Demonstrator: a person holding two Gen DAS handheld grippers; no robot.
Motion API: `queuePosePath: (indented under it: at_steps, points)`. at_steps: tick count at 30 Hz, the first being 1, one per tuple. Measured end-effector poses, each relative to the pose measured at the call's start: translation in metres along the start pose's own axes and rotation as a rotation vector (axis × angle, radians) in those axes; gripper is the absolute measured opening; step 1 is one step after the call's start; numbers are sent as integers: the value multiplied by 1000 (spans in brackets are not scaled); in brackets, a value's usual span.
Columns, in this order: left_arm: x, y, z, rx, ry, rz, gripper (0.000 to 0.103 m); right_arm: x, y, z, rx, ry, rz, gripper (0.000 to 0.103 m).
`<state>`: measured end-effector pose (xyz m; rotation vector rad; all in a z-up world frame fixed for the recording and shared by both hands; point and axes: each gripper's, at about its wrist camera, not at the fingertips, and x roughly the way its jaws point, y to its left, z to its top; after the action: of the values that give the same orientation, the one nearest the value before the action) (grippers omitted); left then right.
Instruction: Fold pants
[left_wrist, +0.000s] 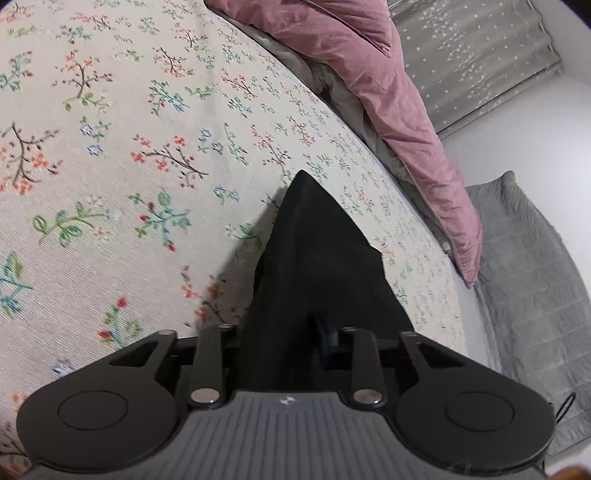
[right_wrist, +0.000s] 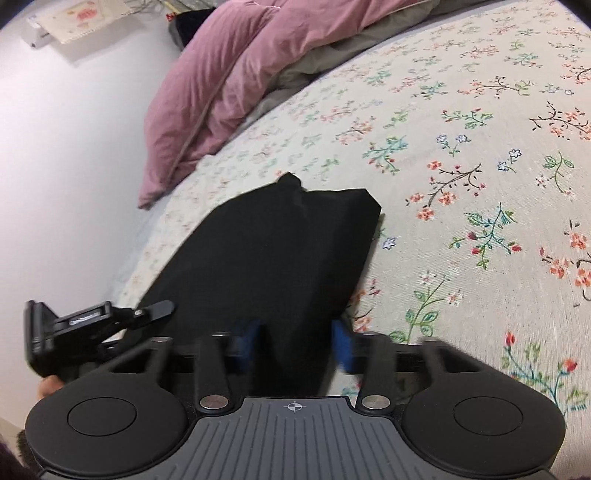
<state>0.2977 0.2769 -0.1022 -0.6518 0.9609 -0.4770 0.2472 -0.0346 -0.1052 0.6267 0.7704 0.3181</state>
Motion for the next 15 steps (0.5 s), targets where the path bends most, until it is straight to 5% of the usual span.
queuePosePath:
  at_steps: [15]
  points:
    - [89, -84, -10, -12, -2, -122, 25, -45, -54, 94, -34, -156, -162, 14]
